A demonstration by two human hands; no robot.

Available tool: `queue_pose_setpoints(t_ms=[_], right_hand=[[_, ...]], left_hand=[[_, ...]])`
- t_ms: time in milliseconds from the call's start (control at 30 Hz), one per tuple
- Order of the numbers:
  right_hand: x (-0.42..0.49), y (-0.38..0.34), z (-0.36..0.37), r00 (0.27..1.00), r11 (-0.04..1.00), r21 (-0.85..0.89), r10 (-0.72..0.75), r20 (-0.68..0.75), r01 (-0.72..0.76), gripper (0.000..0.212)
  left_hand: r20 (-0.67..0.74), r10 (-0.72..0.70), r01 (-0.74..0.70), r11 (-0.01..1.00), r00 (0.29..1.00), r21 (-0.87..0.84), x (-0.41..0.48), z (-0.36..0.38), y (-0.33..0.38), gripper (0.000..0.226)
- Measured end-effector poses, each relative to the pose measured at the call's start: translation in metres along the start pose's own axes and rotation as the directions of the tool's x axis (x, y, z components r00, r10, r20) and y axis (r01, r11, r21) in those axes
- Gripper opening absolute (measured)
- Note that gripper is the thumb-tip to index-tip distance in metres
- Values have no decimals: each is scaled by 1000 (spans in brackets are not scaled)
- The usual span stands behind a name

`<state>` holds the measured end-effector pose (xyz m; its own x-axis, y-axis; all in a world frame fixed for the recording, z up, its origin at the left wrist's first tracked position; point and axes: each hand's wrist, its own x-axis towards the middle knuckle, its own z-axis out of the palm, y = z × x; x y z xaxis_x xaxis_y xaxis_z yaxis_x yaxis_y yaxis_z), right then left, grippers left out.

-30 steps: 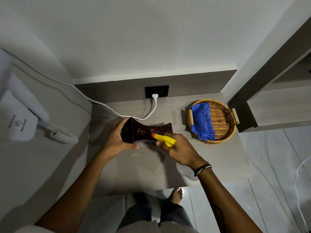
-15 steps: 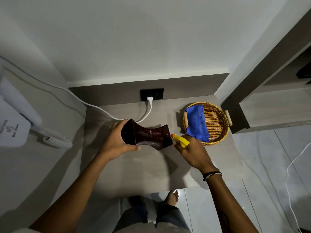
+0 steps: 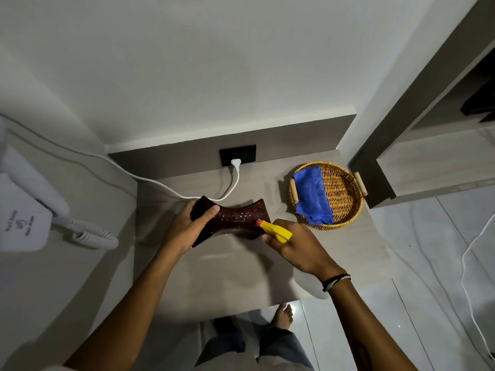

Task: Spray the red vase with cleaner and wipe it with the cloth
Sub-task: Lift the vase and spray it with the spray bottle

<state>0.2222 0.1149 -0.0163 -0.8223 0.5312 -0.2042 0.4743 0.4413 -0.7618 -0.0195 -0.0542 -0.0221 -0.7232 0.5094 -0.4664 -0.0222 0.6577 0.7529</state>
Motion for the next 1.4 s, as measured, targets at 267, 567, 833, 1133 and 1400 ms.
queue_pose_setpoints(t_ms=[267, 567, 833, 1133, 1400], right_hand=[[11, -23, 15, 998, 998, -26, -57, 35, 58, 31], [19, -28, 20, 997, 997, -35, -61, 47, 63, 35], [11, -3, 6, 997, 983, -166, 71, -38, -76, 29], [12, 3, 1, 997, 991, -105, 82, -12, -83, 31], [17, -1, 2, 996, 992, 124, -4, -86, 14, 30]], left_hand=[[106, 269, -281, 952, 957, 124, -4, -9, -12, 116], [34, 450, -441, 854, 893, 275, -7, -2, -13, 97], [51, 460, -453, 840, 886, 299, -3, -5, -11, 82], [63, 456, -453, 840, 888, 299, -1, -4, -12, 83], [-79, 110, -104, 992, 991, 73, 5, -5, -9, 76]])
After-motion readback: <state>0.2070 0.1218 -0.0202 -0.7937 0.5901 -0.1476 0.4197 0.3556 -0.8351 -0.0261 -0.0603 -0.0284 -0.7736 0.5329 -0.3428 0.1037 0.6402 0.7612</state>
